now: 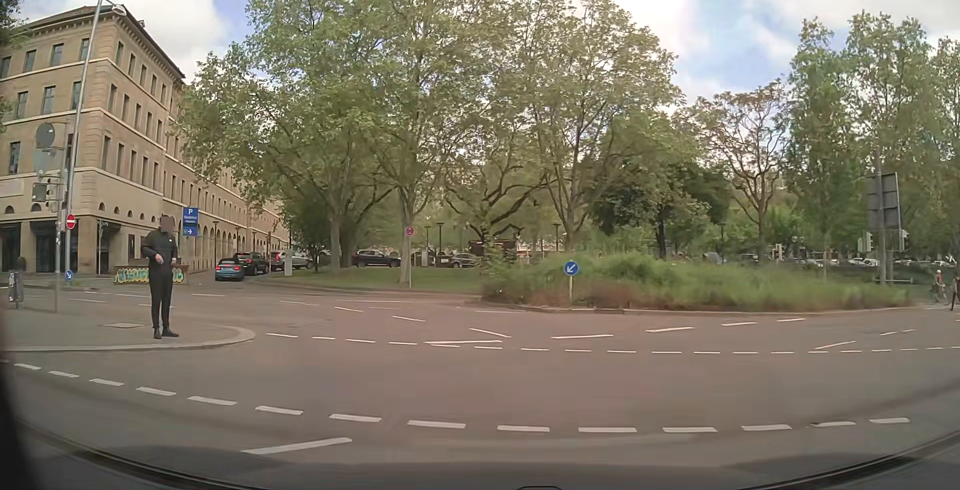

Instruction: Follow the waypoints while adhering to traffic rules and regulations

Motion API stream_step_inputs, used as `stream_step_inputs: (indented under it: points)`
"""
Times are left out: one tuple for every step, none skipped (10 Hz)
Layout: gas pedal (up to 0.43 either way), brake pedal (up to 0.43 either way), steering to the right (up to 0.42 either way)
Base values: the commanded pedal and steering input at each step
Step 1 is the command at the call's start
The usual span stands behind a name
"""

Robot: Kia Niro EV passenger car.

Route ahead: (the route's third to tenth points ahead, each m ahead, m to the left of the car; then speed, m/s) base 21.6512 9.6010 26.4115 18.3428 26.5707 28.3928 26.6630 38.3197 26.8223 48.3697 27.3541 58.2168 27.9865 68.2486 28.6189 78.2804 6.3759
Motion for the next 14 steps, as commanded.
stream_step_inputs:
  points:
    - [0.157,0.0,-0.117]
    - [0.15,0.0,-0.126]
    - [0.15,0.0,-0.132]
    - [0.118,0.0,-0.143]
    - [0.118,0.0,-0.156]
    - [0.118,0.0,-0.164]
    - [0.118,0.0,-0.175]
    - [0.118,0.0,-0.188]
    - [0.118,0.0,-0.2]
    - [0.118,0.0,-0.209]
    - [0.118,0.0,-0.217]
    - [0.118,0.0,-0.224]
    - [0.118,0.0,-0.226]
    - [0.118,0.0,-0.226]
